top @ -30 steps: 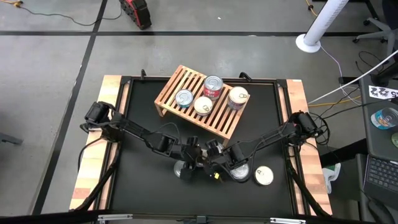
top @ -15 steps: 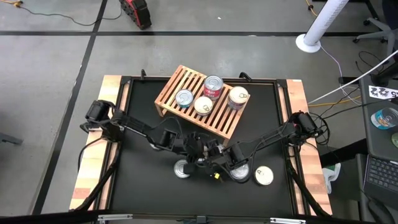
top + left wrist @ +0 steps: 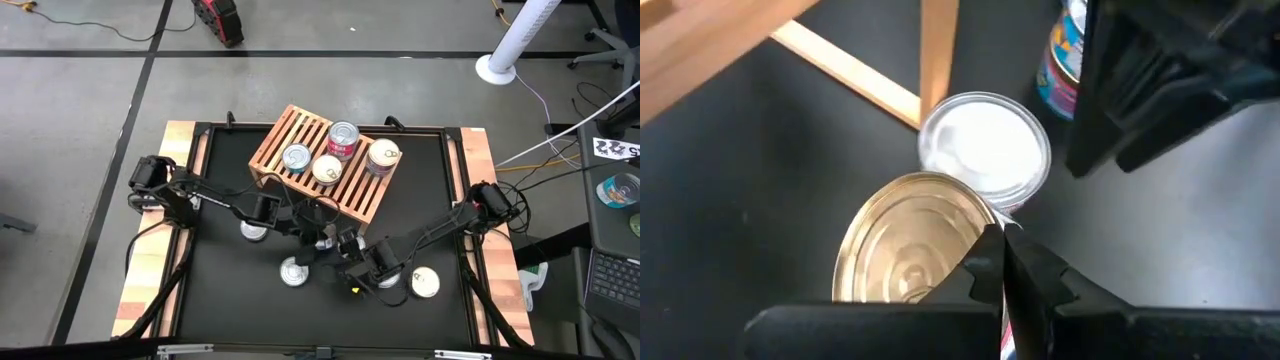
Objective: Stack canned seafood by type on shelf
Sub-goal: Stack the blue and pink tuna can on top of the blue and pink tuna can on the shelf
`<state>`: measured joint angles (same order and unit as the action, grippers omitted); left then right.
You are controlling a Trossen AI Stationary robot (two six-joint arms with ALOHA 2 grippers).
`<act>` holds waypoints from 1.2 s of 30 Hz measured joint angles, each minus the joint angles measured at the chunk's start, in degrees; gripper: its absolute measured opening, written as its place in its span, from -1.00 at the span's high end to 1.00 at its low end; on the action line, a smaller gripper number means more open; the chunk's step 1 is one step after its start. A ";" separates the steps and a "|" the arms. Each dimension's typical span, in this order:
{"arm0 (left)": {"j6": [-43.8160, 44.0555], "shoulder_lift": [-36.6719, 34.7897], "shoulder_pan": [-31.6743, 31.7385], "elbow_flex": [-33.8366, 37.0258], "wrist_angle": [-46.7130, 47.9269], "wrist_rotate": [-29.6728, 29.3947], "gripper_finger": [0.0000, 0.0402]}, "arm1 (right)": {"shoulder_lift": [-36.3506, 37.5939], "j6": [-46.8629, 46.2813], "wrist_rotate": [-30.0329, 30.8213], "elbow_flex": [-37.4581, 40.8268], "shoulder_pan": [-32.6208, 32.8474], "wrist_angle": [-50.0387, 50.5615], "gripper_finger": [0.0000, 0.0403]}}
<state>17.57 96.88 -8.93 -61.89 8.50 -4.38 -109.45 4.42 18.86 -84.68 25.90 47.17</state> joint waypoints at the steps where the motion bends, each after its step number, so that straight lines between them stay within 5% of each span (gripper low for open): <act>1: 0.14 0.00 0.05 0.00 -0.05 0.58 1.00 | 0.00 -0.02 1.39 0.00 0.39 -0.01 -0.02; 9: 1.13 0.00 -0.02 0.00 -0.12 1.45 1.00 | 0.11 -0.27 16.18 0.00 2.79 -0.97 -0.02; 14: 1.58 0.00 -0.06 0.00 -0.12 1.45 1.00 | 0.11 -2.59 13.87 0.00 2.15 -4.05 -0.02; 21: 1.59 0.00 -0.06 0.00 -0.12 1.47 1.00 | 0.11 -7.65 18.53 0.00 2.17 -4.98 -0.02; 36: 1.59 0.00 -0.08 0.02 -0.12 1.47 1.00 | 0.13 -7.62 13.50 0.00 2.05 -5.17 -0.02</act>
<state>19.16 96.88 -9.02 -61.87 8.38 -2.92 -109.32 -3.20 32.36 -84.68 27.95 42.00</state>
